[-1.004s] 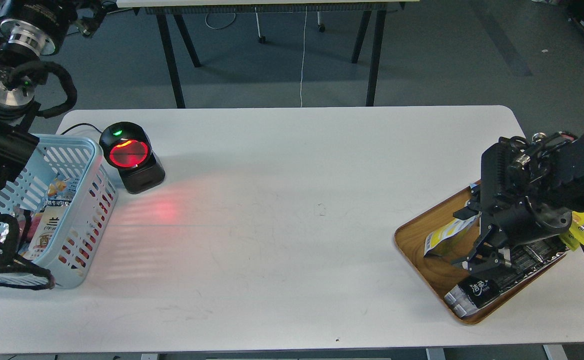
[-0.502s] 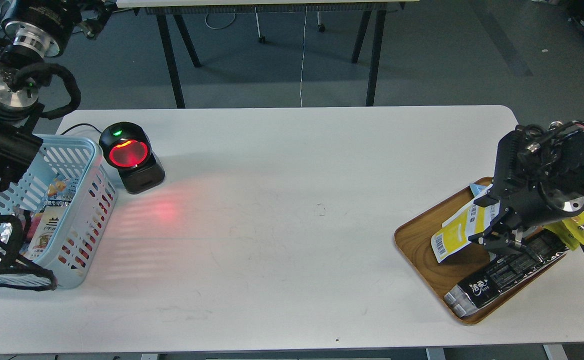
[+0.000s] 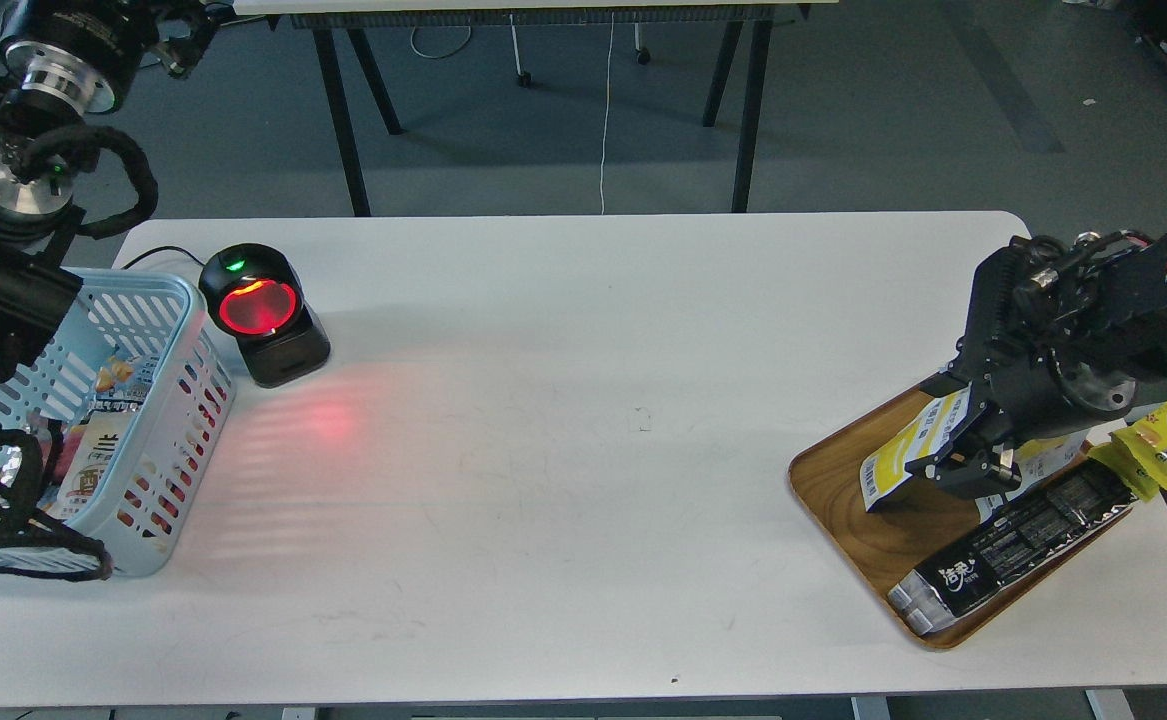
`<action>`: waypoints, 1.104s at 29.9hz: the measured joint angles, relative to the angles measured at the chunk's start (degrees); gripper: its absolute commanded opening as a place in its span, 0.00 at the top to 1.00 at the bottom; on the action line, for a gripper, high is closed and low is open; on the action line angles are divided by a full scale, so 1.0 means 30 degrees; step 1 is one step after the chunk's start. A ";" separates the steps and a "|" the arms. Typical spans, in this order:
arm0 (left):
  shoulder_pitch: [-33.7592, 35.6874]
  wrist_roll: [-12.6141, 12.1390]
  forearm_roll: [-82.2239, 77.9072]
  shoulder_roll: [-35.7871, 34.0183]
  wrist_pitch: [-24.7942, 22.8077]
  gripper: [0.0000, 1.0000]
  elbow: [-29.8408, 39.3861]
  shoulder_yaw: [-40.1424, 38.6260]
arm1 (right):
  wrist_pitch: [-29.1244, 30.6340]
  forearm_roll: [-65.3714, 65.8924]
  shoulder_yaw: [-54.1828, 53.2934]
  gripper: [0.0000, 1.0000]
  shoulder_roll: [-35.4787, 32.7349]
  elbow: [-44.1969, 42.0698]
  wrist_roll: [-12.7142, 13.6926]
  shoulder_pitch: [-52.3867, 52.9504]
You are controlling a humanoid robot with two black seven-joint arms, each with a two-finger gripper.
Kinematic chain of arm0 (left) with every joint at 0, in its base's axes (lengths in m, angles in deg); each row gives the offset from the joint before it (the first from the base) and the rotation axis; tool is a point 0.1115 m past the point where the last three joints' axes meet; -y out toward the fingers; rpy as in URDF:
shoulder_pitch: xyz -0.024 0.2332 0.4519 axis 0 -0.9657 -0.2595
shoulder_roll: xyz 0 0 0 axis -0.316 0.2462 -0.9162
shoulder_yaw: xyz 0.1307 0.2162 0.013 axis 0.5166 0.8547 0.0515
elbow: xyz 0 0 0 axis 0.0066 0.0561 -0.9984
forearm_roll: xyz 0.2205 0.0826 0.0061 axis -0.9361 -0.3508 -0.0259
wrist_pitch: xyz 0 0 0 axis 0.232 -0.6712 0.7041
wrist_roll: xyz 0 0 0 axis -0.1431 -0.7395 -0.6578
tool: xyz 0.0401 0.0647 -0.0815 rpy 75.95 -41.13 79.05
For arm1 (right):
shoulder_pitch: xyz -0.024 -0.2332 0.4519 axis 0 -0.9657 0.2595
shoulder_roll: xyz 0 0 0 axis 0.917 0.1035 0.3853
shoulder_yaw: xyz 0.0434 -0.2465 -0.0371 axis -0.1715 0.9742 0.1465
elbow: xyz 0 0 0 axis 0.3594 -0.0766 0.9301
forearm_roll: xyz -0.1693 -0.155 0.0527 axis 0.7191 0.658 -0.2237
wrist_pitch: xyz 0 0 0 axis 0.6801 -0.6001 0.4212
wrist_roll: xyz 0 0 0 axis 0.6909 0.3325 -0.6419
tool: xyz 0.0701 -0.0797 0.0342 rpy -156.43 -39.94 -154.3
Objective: Scan snack and place in basket
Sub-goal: 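Close the right gripper on the yellow-and-white snack bag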
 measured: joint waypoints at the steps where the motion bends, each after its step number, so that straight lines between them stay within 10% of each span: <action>1: -0.0001 0.0000 0.0000 0.0000 0.0000 0.00 -0.0001 0.0000 | 0.0000 0.0002 -0.0005 0.11 0.0048 -0.0141 0.0001 -0.0001; 33: -0.0193 -0.0001 0.0001 -0.0247 0.0000 0.00 0.0000 -0.0001 | -0.1779 0.2111 -0.1095 0.09 0.0014 0.0418 -0.0001 -0.1537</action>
